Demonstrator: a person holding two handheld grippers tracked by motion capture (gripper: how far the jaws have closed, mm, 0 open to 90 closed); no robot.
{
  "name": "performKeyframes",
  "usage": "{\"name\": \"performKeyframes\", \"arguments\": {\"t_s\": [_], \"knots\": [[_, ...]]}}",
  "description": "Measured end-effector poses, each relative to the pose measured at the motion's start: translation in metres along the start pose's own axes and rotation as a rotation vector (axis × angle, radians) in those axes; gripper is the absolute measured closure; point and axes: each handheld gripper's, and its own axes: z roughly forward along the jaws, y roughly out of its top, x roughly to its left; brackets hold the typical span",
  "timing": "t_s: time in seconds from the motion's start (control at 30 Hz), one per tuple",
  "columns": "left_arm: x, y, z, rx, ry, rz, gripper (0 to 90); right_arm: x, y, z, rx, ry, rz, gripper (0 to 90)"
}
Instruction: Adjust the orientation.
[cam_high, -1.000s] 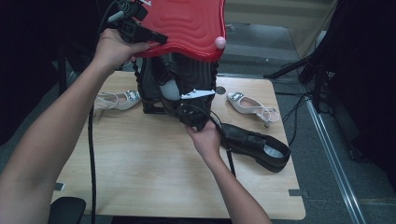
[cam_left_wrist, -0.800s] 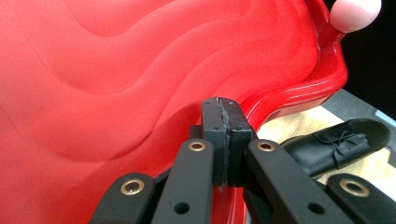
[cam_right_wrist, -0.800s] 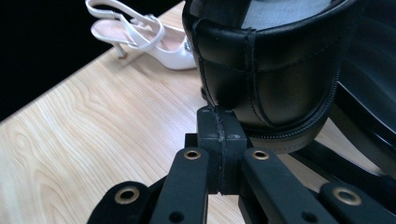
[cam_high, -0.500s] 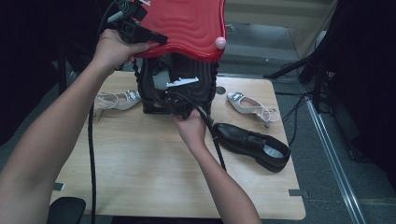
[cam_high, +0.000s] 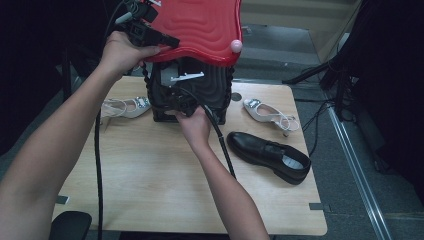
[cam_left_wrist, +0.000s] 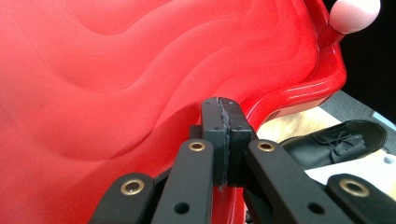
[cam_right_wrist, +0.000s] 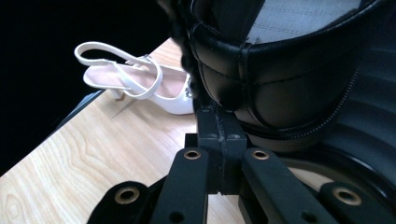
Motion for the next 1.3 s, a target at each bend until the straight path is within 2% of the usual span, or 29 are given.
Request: {"name": "performKeyframes", "arguments": {"t_s": [0.1, 0.17, 0.3, 0.47, 0.57, 0.63, 0.7, 0.77, 0.87, 1.07, 1.2, 1.3], "knots": [[0.001, 0.000, 0.000, 0.000, -0.003, -0.007, 90.0, -0.004, 0.001, 0.007, 0.001, 0.011, 0.022, 90.0], [0.001, 0.000, 0.000, -0.001, -0.002, -0.007, 90.0, -0.007, 0.001, 0.013, 0.023, 0.025, 0.039, 90.0], [0.001, 0.000, 0.000, -0.001, 0.003, -0.005, 90.0, -0.008, -0.005, 0.013, 0.017, 0.053, 0.032, 90.0], [-0.001, 0.004, -0.002, 0.014, 0.022, -0.003, 87.9, -0.004, -0.015, -0.002, 0.022, 0.057, -0.014, 89.3], [-0.005, 0.007, -0.008, 0.007, 0.001, 0.003, 83.4, -0.003, -0.021, -0.013, 0.013, 0.074, -0.038, 87.0], [-0.008, 0.007, -0.013, -0.001, -0.030, -0.003, 78.3, -0.002, -0.026, -0.022, 0.004, 0.100, -0.045, 83.3], [-0.012, 0.006, -0.018, 0.019, -0.041, -0.001, 70.5, -0.004, -0.031, -0.030, 0.014, 0.129, -0.055, 75.1], [-0.016, 0.002, -0.023, 0.038, -0.057, 0.002, 62.9, -0.006, -0.038, -0.040, 0.013, 0.156, -0.082, 70.5], [-0.021, -0.008, -0.029, 0.019, -0.085, 0.008, 57.4, -0.008, -0.052, -0.056, -0.028, 0.160, -0.147, 64.5], [-0.031, -0.031, -0.029, 0.030, -0.089, 0.021, 50.7, -0.015, -0.071, -0.081, -0.021, 0.178, -0.141, 60.5], [-0.033, -0.047, -0.028, 0.019, -0.094, 0.020, 48.3, -0.022, -0.082, -0.094, -0.005, 0.191, -0.117, 58.5], [-0.034, -0.061, -0.027, 0.020, -0.098, 0.012, 46.8, -0.026, -0.088, -0.102, 0.000, 0.196, -0.130, 56.7]]}}
